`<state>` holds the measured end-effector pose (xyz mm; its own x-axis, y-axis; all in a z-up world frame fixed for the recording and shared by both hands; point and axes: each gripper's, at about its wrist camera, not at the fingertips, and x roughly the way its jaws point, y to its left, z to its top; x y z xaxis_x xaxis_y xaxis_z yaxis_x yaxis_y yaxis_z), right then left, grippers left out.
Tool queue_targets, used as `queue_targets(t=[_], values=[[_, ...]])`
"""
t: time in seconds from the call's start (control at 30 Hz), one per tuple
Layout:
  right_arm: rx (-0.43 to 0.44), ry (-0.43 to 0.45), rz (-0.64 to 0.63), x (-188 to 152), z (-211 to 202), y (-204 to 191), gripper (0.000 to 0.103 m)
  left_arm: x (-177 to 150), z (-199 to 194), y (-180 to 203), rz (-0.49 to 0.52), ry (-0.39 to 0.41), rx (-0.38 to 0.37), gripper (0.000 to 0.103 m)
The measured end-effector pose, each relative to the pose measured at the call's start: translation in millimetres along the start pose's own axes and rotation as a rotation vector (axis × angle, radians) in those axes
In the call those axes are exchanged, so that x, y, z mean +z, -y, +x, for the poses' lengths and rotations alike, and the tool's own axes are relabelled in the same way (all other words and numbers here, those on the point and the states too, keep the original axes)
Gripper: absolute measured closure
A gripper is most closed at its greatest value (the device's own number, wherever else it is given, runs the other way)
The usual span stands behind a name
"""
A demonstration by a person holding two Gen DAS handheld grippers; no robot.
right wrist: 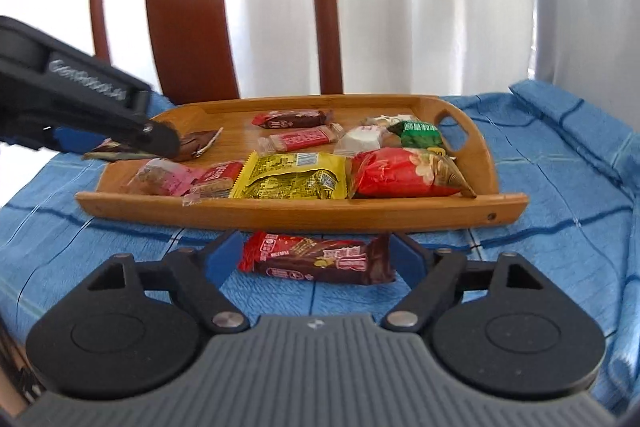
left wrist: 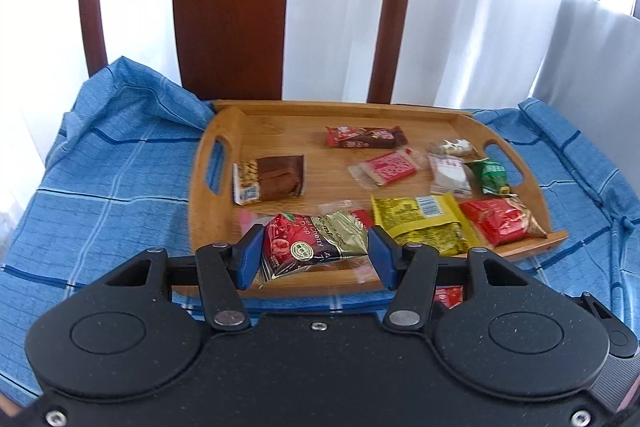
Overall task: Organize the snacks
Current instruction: 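Grasp the red cherry packet with the left gripper while the right gripper grasps the red chocolate bar, then lift both packets and carry them over the bamboo tray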
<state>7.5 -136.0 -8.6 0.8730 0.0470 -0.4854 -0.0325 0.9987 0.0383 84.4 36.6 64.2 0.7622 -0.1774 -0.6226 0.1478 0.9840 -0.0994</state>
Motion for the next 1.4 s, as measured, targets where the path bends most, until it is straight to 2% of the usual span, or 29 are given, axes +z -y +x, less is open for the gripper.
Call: queue_targets(t=[0.23,0.27,0.3,0.37,0.63,0.9,1.1,1.4], values=[[-0.081,-0.014,0.037,-5,10,-10,0.014,-4,1,-5,0.018,0.021,0.005,0.049],[-0.081,-0.022,0.038,-6,11,-10,0.018,-4,1,-5,0.021,0.024,0.004,0.049],[-0.078,-0.029,0.036,-7,11,-10,0.03,-4,1,-6,0.023,0.026,0.003,0.049],[-0.068,-0.024,0.027,-7,9,-10,0.035,-4,1,-7,0.025,0.03,0.002,0.049],[-0.025,-0.023,0.015,-3,-7,-4,0.036,-2,6,-16,0.006,0.035,-0.003,0.049],[0.026,0.023,0.029,23,-27,-1,0.035,13,15,-21,0.002,0.048,-0.022,0.049],[0.036,0.05,0.022,50,-16,-5,0.035,36,24,-24,-0.003,0.067,-0.045,0.049],[0.036,0.07,0.061,96,14,15,0.035,77,56,-34,-0.025,0.072,-0.087,0.049]])
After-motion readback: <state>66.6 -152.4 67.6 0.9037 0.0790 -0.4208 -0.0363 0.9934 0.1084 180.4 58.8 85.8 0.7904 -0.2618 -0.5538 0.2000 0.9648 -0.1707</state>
